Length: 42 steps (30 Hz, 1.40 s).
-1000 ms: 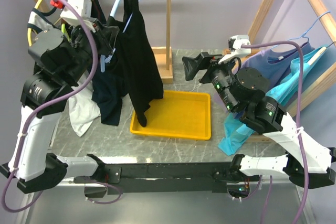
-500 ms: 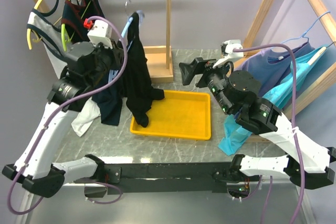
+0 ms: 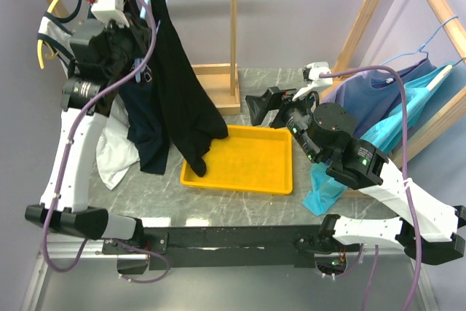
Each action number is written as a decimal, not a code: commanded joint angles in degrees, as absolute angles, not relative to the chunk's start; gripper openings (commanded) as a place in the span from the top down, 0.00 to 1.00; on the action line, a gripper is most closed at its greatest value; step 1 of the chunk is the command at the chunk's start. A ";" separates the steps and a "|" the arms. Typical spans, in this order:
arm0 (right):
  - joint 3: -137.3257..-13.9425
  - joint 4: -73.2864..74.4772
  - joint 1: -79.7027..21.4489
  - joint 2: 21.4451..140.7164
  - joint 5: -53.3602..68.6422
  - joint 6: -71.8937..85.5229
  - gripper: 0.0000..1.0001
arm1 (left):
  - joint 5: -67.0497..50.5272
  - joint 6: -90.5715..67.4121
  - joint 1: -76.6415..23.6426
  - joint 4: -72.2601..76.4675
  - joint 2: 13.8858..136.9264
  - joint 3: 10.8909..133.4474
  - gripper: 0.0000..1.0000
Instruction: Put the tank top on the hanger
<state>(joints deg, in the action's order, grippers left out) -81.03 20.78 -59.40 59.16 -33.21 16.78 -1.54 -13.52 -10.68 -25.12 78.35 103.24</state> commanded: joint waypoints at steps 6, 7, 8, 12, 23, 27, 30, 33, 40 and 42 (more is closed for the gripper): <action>-80.33 19.60 -59.68 58.62 -31.64 17.75 0.00 | -6.41 -15.29 -8.18 -18.54 86.65 115.13 0.99; -80.33 19.43 -59.76 58.88 -31.55 17.75 0.00 | -6.76 -15.55 -8.00 -18.37 87.10 115.31 0.99; -80.33 19.34 -59.68 58.97 -31.47 17.75 0.00 | -6.94 -15.64 -7.74 -18.28 87.53 115.40 0.99; -80.33 19.16 -59.77 59.76 -31.11 17.84 0.00 | -7.91 -16.35 -6.07 -16.97 89.38 114.88 0.99; -79.63 19.16 -59.68 60.47 -30.85 18.81 0.00 | -12.48 -18.19 -3.78 -17.13 92.99 116.80 0.99; -79.63 19.34 -59.68 60.56 -30.67 19.25 0.00 | -13.36 -18.37 -3.69 -20.03 93.26 117.95 0.98; -79.37 19.25 -59.76 60.38 -30.50 19.42 0.00 | -13.10 -18.46 -3.69 -20.56 91.59 116.11 0.94; -79.28 19.25 -59.76 60.56 -30.59 19.69 0.00 | -13.01 -18.63 -3.69 -21.44 90.44 115.40 0.93; -79.63 19.34 -59.76 60.64 -30.06 20.04 0.00 | -13.18 -19.25 -3.60 -23.82 89.39 115.93 0.88; -79.63 19.34 -59.77 60.47 -30.06 20.04 0.00 | -13.10 -19.34 -3.60 -23.90 89.04 115.66 0.81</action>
<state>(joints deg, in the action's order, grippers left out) -79.37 20.64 -59.40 60.62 -30.33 19.31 -12.21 -18.57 -3.79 -25.26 92.47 114.80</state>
